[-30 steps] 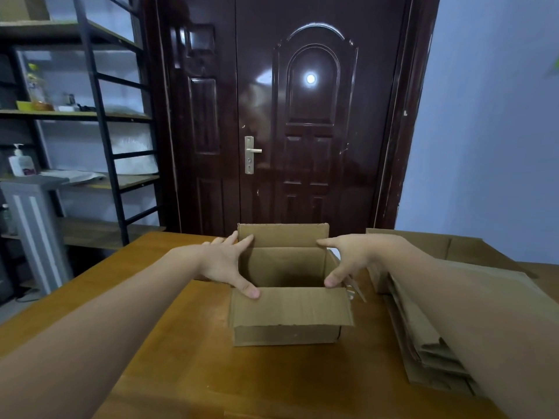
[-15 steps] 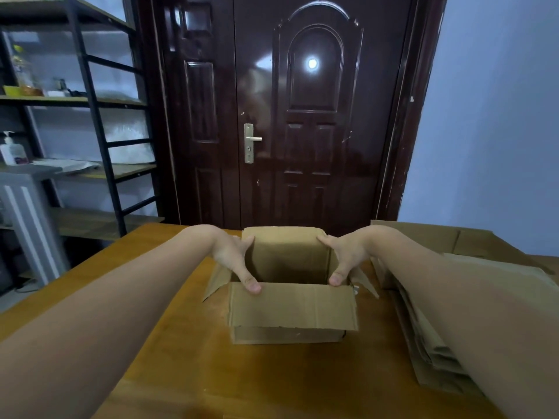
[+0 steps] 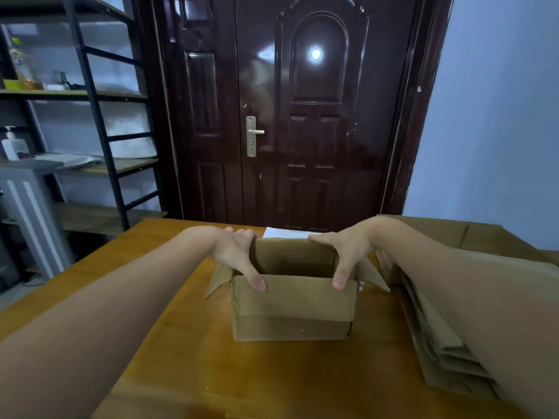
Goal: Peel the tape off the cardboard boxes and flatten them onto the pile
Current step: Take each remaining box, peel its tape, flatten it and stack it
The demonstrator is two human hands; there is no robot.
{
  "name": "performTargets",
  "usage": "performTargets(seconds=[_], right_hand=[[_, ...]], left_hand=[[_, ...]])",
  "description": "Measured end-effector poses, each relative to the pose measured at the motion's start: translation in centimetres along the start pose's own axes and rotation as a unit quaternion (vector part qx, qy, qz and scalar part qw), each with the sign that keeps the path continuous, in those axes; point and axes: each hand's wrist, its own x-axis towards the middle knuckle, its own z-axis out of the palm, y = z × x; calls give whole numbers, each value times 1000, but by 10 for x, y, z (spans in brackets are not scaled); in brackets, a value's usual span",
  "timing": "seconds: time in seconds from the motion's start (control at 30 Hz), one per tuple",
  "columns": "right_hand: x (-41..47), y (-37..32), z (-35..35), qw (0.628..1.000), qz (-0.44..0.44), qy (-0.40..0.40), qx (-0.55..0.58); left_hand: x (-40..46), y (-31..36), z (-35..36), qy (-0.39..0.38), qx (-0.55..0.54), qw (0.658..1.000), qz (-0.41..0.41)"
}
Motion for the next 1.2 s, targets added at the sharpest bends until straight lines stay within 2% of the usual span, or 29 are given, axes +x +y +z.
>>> performTargets(seconds=[0.17, 0.43, 0.6, 0.73, 0.8, 0.87, 0.97, 1.03, 1.1, 1.2], right_hand=[[10, -1, 16, 998, -9, 63, 24], [-5, 12, 33, 992, -53, 91, 76], [-25, 21, 62, 956, -57, 219, 184], [-48, 24, 86, 931, -53, 282, 223], [-59, 23, 99, 907, -39, 331, 257], [-66, 21, 115, 863, -13, 391, 319], [-64, 18, 135, 767, 33, 452, 455], [-58, 16, 146, 709, 72, 459, 531], [-51, 15, 157, 721, 105, 443, 522], [-43, 11, 170, 788, 113, 402, 452]], left_hand=[[5, -3, 14, 48, -5, 999, 9], [-2, -14, 21, 40, -73, 996, 39], [-22, -28, 42, 122, -193, 972, 57], [-48, -42, 63, 185, -234, 953, 55], [-61, -53, 75, 197, -284, 937, 57], [-69, -65, 90, 192, -336, 920, 56], [-68, -71, 116, 161, -323, 932, 29], [-61, -66, 131, 144, -291, 946, 0], [-53, -59, 140, 128, -265, 956, -10], [-44, -43, 145, 107, -222, 969, -6]])
